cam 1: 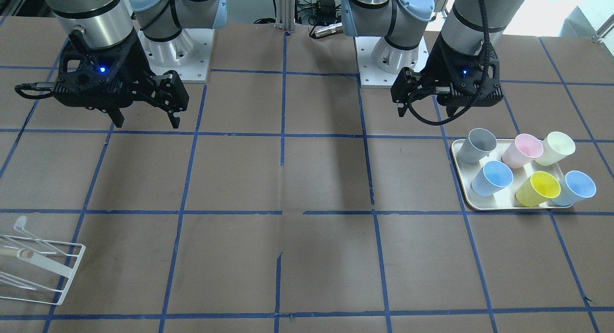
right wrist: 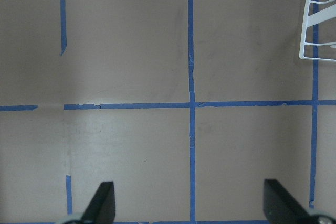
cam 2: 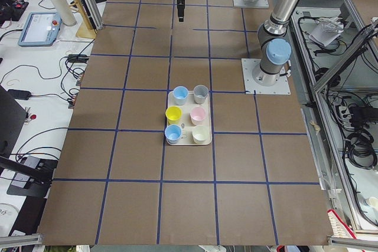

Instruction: Transfer IKEA cup to right arm and place on rack

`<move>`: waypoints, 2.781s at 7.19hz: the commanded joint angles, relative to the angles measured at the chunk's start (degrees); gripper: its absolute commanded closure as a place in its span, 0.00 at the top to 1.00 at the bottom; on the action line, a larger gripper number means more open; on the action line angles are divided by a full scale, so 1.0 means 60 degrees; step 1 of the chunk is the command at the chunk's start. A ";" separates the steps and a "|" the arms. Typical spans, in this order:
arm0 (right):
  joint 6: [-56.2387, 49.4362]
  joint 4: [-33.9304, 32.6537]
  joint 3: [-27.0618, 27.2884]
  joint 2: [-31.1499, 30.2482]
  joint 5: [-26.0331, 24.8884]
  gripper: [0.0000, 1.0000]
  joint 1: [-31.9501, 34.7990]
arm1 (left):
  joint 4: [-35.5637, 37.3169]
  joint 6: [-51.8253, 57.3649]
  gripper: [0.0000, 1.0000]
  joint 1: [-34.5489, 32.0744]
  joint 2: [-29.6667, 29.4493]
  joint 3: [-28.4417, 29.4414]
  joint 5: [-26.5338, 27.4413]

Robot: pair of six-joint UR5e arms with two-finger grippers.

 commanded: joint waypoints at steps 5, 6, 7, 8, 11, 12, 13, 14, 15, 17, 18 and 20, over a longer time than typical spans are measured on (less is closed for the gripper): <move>-0.0052 -0.0016 0.0000 0.0050 -0.0015 1.00 -0.0032 | -0.0384 0.0001 1.00 0.0014 -0.0013 -0.0058 -0.0001; -0.0037 -0.0001 0.0000 0.0036 -0.0016 1.00 -0.0032 | -0.0398 0.0001 1.00 0.0029 -0.0013 -0.0058 -0.0030; -0.0066 -0.0001 0.0000 0.0050 -0.0016 1.00 -0.0076 | -0.0369 0.0146 1.00 0.0102 -0.0027 -0.0058 -0.0016; -0.0052 -0.0001 0.0000 0.0036 -0.0016 1.00 -0.0076 | -0.0224 0.0263 1.00 0.0349 -0.0086 -0.0058 -0.0016; -0.0096 0.0028 -0.0014 0.0007 -0.0117 1.00 -0.0076 | -0.0018 0.2142 1.00 0.1300 -0.0277 0.0176 -0.0002; -0.0096 0.0043 0.0000 -0.0008 -0.0118 1.00 -0.0076 | 0.0113 0.2415 1.00 0.1913 -0.0262 0.0133 -0.0103; -0.0081 -0.0044 -0.0014 -0.0008 -0.0147 1.00 -0.0076 | 0.0288 0.3012 1.00 0.2542 -0.0349 0.0045 -0.0031; -0.0096 -0.0030 -0.0014 0.0006 -0.0133 1.00 -0.0076 | 0.0827 0.4410 1.00 0.3114 -0.0524 -0.0057 -0.0118; -0.0081 0.0013 -0.0014 0.0006 -0.0133 1.00 -0.0062 | 0.1311 0.5324 1.00 0.3686 -0.0729 -0.0058 -0.0060; -0.0081 0.0028 -0.0014 -0.0037 -0.0148 1.00 -0.0091 | 0.1838 0.7038 1.00 0.4713 -0.1401 -0.0116 -0.0075; -0.0110 0.0028 -0.0014 -0.0037 -0.0133 1.00 -0.0091 | 0.2147 0.7714 1.00 0.4862 -0.1579 -0.0334 -0.0060; -0.0096 0.0028 -0.0043 -0.0052 -0.0147 1.00 -0.0134 | 0.4333 0.8639 1.00 0.4994 -0.2061 -0.1385 -0.0045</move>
